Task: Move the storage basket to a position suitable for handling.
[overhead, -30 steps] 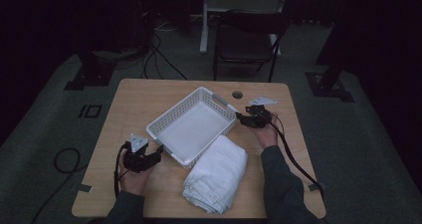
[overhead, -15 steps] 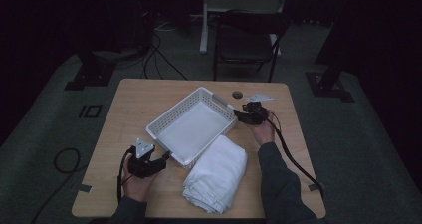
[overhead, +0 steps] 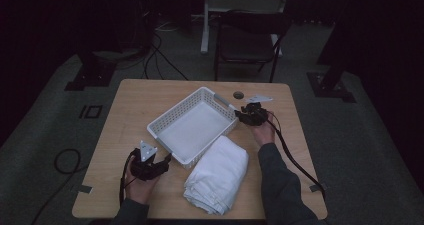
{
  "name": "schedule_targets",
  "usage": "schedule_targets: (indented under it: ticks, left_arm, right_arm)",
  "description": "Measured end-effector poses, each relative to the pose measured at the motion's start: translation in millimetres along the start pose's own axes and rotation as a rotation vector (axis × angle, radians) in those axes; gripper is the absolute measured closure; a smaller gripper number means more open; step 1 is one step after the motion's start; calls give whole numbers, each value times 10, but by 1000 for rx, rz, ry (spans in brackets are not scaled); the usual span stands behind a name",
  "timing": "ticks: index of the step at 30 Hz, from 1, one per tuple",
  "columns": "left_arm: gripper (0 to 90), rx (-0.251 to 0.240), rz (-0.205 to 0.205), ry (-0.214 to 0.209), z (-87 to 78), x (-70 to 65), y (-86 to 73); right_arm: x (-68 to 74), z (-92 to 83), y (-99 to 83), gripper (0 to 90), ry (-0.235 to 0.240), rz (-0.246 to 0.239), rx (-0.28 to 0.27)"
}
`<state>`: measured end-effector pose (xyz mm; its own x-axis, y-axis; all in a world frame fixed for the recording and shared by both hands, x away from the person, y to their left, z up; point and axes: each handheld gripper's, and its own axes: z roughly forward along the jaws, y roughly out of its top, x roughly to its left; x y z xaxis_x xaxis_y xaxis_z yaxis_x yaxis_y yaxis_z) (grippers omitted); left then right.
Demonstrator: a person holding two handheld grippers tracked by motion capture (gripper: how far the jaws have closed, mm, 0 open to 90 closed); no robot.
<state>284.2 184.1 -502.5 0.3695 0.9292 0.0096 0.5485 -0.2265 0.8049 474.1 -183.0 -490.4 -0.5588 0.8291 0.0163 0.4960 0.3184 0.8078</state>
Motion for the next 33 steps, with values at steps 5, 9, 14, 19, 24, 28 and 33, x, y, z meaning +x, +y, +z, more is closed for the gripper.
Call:
schedule_targets:
  ticks: [5, 9, 14, 19, 24, 28, 33]
  left_arm:
    - [388, 3, -17, 20, 49, 68, 34]
    - [388, 11, -21, 23, 91, 117, 83]
    - [398, 12, -46, 12, 231, 264, 184]
    - [400, 9, -57, 32, 368, 385, 283]
    - [402, 23, -27, 83, 523, 471, 420]
    - [404, 15, -49, 84, 569, 524, 501]
    - [386, -44, -62, 28, 378, 452, 504]
  right_arm:
    - [21, -9, -4, 660, 3, -6, 3]
    - [47, -13, -12, 659, 2, -12, 10]
    - [62, -40, -23, 648, -30, -8, 22]
    - [40, -77, -63, 641, -23, 3, 17]
    - [31, -146, -139, 630, -26, 13, 16]
    - [27, -189, -168, 630, -16, 13, 14]
    - [-50, -199, -149, 602, -7, 39, 0]
